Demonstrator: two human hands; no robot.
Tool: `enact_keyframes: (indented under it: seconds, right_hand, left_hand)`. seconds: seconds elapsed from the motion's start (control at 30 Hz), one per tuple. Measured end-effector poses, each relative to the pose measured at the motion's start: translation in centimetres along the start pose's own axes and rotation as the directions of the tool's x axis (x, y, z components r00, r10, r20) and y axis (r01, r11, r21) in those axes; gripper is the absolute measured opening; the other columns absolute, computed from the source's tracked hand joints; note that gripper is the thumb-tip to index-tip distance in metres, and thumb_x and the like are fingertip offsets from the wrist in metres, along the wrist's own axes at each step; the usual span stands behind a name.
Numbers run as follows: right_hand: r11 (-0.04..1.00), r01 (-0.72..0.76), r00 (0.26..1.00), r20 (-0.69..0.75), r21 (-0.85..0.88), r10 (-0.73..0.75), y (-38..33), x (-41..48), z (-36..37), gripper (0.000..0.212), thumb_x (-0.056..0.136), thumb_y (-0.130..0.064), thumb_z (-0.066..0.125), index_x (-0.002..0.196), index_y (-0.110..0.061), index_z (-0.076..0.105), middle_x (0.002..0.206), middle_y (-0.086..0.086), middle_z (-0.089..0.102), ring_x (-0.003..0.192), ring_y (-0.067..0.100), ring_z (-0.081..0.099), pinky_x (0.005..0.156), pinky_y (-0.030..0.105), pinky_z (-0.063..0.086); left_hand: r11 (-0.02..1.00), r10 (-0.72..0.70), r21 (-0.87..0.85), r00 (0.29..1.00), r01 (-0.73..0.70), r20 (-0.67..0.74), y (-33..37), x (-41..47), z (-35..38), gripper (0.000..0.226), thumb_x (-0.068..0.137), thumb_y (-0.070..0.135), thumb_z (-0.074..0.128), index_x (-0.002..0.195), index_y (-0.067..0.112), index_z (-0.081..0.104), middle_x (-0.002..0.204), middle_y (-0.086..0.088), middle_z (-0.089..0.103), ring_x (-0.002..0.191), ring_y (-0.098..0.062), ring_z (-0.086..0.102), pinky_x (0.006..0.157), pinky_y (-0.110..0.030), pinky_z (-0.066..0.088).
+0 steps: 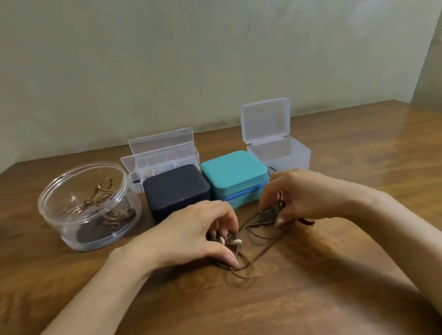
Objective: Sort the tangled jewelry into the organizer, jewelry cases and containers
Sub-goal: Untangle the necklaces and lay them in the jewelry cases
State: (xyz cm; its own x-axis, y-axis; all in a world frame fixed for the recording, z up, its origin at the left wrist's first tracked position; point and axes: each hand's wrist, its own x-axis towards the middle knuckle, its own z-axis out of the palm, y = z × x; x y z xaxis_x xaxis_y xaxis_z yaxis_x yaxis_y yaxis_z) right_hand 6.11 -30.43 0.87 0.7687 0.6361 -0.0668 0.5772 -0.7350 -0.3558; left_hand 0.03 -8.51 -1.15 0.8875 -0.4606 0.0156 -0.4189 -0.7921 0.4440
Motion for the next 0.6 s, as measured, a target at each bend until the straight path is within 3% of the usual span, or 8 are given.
enact_keyframes:
  seconds: [0.1,0.17,0.23,0.3,0.37,0.47,0.53,0.6]
  right_hand:
    - [1.000,-0.029,0.999,0.042,-0.006,0.029,-0.1,-0.3,0.1,0.026,0.084,-0.016,0.067,0.103,-0.032,0.059,0.087,-0.013,0.057,0.076,0.005,0.055,0.064,0.018,0.047]
    - [0.999,-0.034,0.997,0.065,-0.013,0.034,-0.5,-0.3,0.5,0.030,0.082,-0.013,0.064,0.104,-0.032,0.054,0.085,-0.009,0.058,0.076,0.009,0.057,0.065,0.023,0.049]
    - [0.997,-0.015,0.997,0.069,-0.080,0.021,-0.8,-0.2,0.8,0.032,0.082,-0.016,0.064,0.106,-0.030,0.051,0.088,-0.009,0.055,0.078,0.009,0.053,0.064,0.021,0.046]
    - [0.990,0.021,0.999,0.040,-0.140,-0.016,-0.8,-0.1,0.8,0.030,0.081,-0.018,0.066,0.106,-0.029,0.053,0.098,-0.009,0.052,0.085,0.007,0.049,0.066,0.018,0.044]
    - [0.998,0.036,0.999,-0.032,-0.044,-0.037,-0.4,-0.3,0.3,0.026,0.081,-0.014,0.066,0.099,-0.030,0.057,0.102,-0.011,0.052,0.090,0.007,0.051,0.065,0.014,0.042]
    - [0.979,0.016,0.955,-0.292,0.202,0.045,0.6,-0.9,-1.0,0.025,0.082,-0.003,0.064,0.089,-0.027,0.060,0.090,-0.011,0.060,0.081,0.005,0.059,0.064,0.012,0.047]
    - [0.981,-0.057,0.883,-0.450,0.183,0.135,1.4,-1.0,-1.5,0.028,0.083,0.003,0.058,0.082,-0.024,0.062,0.085,-0.005,0.063,0.076,0.005,0.059,0.068,0.020,0.051]
    - [0.973,-0.164,0.874,-0.433,0.165,0.221,1.7,-1.0,-1.6,0.029,0.085,0.005,0.055,0.079,-0.021,0.064,0.085,-0.001,0.064,0.076,0.009,0.060,0.068,0.026,0.053]
  left_hand:
    - [0.999,-0.032,0.012,0.992,0.030,0.123,-0.1,-0.6,-1.0,0.030,0.064,0.045,0.079,0.080,0.028,0.060,0.088,0.016,0.055,0.087,-0.001,0.049,0.076,-0.025,0.048]
    - [0.999,-0.048,0.030,0.988,0.044,0.148,-0.2,-0.8,-1.3,0.037,0.062,0.056,0.074,0.069,0.022,0.061,0.083,0.013,0.055,0.085,-0.003,0.050,0.075,-0.025,0.047]
    - [0.998,-0.047,-0.036,0.997,0.049,0.060,-0.1,-0.6,-1.2,0.049,0.059,0.067,0.064,0.060,0.018,0.059,0.078,0.008,0.056,0.077,-0.008,0.053,0.071,-0.027,0.047]
    - [0.995,0.013,-0.094,0.992,-0.025,-0.123,0.2,-0.2,-0.6,0.050,0.064,0.068,0.058,0.060,0.018,0.060,0.075,0.007,0.057,0.072,-0.010,0.055,0.066,-0.025,0.047]
    - [0.991,0.085,-0.081,0.977,-0.102,-0.197,1.0,0.1,0.5,0.043,0.067,0.065,0.059,0.071,0.022,0.059,0.078,0.010,0.056,0.076,-0.009,0.054,0.065,-0.020,0.045]
    - [0.990,0.130,0.060,0.989,-0.127,-0.066,2.2,0.2,2.0,0.040,0.065,0.069,0.059,0.086,0.035,0.051,0.089,0.019,0.052,0.087,0.000,0.050,0.072,-0.015,0.045]
    - [0.974,0.187,0.142,0.981,-0.178,-0.052,2.6,0.3,2.3,0.029,0.076,0.060,0.060,0.090,0.037,0.050,0.091,0.021,0.050,0.090,0.001,0.048,0.075,-0.015,0.045]
    - [0.960,0.231,0.174,0.971,-0.218,-0.058,2.9,0.2,2.2,0.014,0.084,0.045,0.061,0.087,0.036,0.050,0.088,0.022,0.049,0.089,0.002,0.047,0.075,-0.015,0.045]
